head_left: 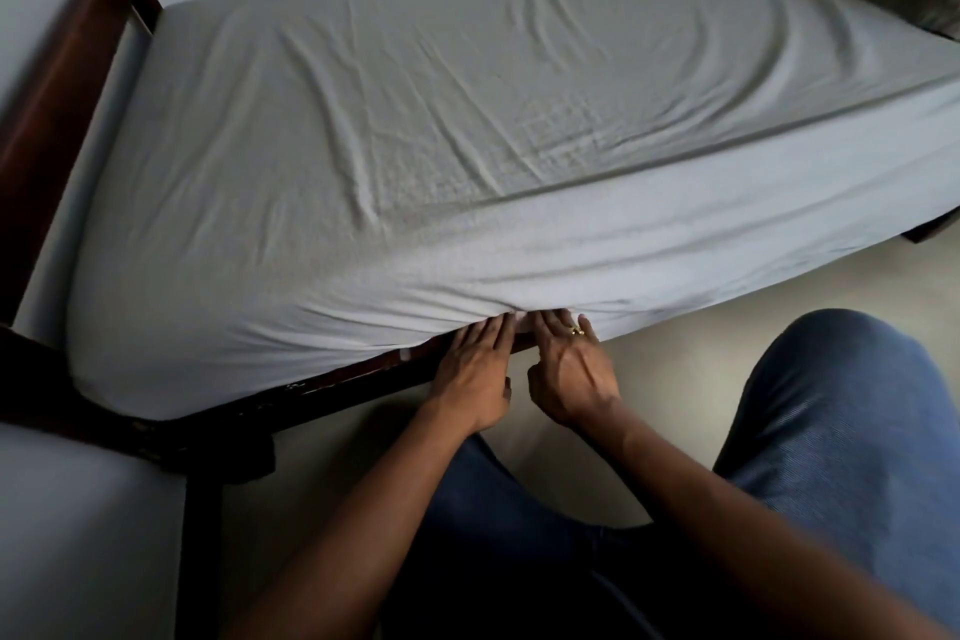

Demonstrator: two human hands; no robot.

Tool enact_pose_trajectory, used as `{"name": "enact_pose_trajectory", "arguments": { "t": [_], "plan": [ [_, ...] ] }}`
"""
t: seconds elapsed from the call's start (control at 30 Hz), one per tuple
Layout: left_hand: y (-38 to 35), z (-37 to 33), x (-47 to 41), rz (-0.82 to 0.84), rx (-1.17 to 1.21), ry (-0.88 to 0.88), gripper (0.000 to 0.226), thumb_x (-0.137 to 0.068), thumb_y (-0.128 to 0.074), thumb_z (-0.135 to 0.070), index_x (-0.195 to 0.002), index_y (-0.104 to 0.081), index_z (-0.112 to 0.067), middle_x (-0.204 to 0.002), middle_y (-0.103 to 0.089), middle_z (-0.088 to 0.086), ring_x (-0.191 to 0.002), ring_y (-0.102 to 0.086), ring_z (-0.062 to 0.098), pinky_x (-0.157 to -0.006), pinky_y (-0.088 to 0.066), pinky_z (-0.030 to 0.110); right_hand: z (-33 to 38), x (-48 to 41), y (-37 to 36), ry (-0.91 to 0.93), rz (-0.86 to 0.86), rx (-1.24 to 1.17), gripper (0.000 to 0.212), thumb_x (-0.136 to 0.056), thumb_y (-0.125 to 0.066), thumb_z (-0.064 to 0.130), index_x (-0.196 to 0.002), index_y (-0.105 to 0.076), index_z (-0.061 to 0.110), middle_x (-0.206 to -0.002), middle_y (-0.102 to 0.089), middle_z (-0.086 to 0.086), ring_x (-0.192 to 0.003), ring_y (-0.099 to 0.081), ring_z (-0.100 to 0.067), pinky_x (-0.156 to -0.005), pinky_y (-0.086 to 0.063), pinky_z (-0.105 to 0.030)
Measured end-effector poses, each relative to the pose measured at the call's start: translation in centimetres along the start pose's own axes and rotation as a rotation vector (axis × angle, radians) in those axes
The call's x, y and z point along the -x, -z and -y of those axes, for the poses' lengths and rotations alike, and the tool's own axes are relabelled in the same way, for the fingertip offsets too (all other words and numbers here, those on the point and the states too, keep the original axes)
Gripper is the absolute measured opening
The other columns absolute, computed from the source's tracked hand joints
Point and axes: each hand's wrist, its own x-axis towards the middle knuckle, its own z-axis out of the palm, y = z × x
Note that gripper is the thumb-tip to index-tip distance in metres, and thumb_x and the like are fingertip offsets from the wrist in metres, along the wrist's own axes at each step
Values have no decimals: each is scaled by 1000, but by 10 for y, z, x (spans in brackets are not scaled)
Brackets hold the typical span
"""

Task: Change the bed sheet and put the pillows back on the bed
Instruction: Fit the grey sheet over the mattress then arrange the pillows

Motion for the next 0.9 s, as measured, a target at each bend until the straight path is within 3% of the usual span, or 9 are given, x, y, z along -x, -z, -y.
{"name": "enact_pose_trajectory", "arguments": {
  "t": [0.13,0.2,0.27,0.37,0.47,0.57,0.7,0.8,0.9],
  "plan": [
    [4,-26,12,-36,5,21,79,-98,-47,-25,-161,-2,-10,-169,-6,11,-156,-4,28,-127,-3,41,-14,-19,-7,-13,164,131,82,-82,-60,37,-154,-26,19,-152,-39,-2,-144,-36,-27,-126,-10,-51],
    [2,-39,14,-36,-16,-1,85,-95,-50,-22,-161,1,-7,-169,-2,12,-156,3,28,-127,-1,42,-15,-23,-12,16,139,123,72,-83,-53,44,-149,-33,21,-146,-41,1,-141,-39,-27,-124,-10,-55],
    [-7,-42,7,-6,-35,13,90,-92,-53,-18,-160,5,-5,-169,6,12,-156,9,26,-127,0,41,-20,-19,-7,60,121,85,71,-86,-44,37,-153,-31,18,-153,-38,-1,-146,-35,-27,-124,-7,-54],
    [-10,-39,-12,13,-45,35,92,-89,-54,-13,-161,4,-8,-169,4,10,-156,6,23,-127,1,40,-26,11,10,70,148,73,90,-85,-45,24,-162,0,10,-170,-3,-7,-157,-2,-24,-126,7,-48],
    [-9,-47,-25,6,-5,61,90,-89,-55,-14,-160,0,-8,-169,-4,10,-156,-1,24,-127,1,39,-22,47,11,130,161,76,98,-86,-46,31,-159,14,7,-165,21,-9,-154,19,-22,-124,14,-43],
    [-15,-53,-24,-23,-6,79,89,-91,-55,-22,-161,-1,-9,-169,-6,11,-156,-4,25,-127,1,39,-40,29,7,83,137,104,100,-85,-51,38,-161,5,6,-169,3,-14,-157,4,-26,-127,6,-44],
    [-13,-53,-15,-40,12,51,83,-95,-52,-22,-161,-4,-10,-169,-2,10,-156,-1,23,-128,-3,38,-64,-32,22,42,146,153,70,-79,-49,39,-143,-41,14,-141,-54,-9,-132,-50,-27,-118,-25,-39],
    [-4,-68,-14,-114,48,-23,80,-92,-53,-13,-161,-11,-9,-168,-10,10,-156,-8,23,-127,-7,35,-60,-45,25,50,187,140,48,-90,-45,40,-132,-53,19,-133,-61,-8,-125,-55,-27,-109,-32,-40],
    [1,-73,-34,-139,114,-37,77,-91,-53,-9,-160,-19,-10,-160,-34,12,-147,-33,25,-122,-26,32,-65,-33,25,106,190,148,61,-90,-56,36,-145,-44,13,-142,-52,-9,-133,-48,-26,-117,-25,-40]
  ]
}}
